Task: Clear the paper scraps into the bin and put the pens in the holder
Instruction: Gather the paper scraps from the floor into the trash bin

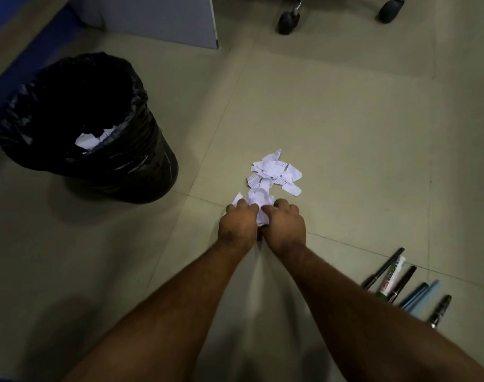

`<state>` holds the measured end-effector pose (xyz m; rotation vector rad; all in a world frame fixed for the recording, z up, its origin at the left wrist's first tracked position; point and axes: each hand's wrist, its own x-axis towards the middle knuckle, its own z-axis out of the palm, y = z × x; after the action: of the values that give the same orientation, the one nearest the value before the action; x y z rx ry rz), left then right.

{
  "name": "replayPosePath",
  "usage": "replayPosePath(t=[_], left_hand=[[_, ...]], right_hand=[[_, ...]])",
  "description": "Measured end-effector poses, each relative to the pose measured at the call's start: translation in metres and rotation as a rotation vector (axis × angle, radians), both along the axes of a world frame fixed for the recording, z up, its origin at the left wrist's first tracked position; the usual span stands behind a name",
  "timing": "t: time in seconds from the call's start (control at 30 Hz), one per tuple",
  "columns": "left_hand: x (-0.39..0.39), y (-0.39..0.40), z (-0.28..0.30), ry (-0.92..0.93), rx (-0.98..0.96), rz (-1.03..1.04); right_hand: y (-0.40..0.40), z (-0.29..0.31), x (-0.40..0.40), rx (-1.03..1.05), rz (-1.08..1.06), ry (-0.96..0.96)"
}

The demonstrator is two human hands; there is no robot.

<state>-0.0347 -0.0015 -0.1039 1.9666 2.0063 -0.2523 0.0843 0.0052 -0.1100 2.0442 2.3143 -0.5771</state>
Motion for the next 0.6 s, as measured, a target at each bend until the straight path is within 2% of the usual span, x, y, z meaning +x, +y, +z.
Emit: replayPosePath(t=[0.1, 0.23, 0.4, 0.6], left_hand=[[0.000, -0.003, -0.002, -0.102, 0.056, 0.048], [0.001, 0.003, 0.006, -0.272, 0.120, 0.307], [-0.002, 0.008, 0.030, -0.405, 0.181, 0.561], [-0.010, 0.016, 0.064, -0.469, 0.192, 0.590]], right_hand=[[-0.001, 0.000, 0.001, -0.043, -0.053, 0.076], [0.009, 0.006, 0.003, -0.074, -0.265, 0.295], [0.015, 0.028, 0.003, -0.073, -0.533, 0.423], [0.018, 0.057, -0.009, -0.056, -0.596, 0.530]])
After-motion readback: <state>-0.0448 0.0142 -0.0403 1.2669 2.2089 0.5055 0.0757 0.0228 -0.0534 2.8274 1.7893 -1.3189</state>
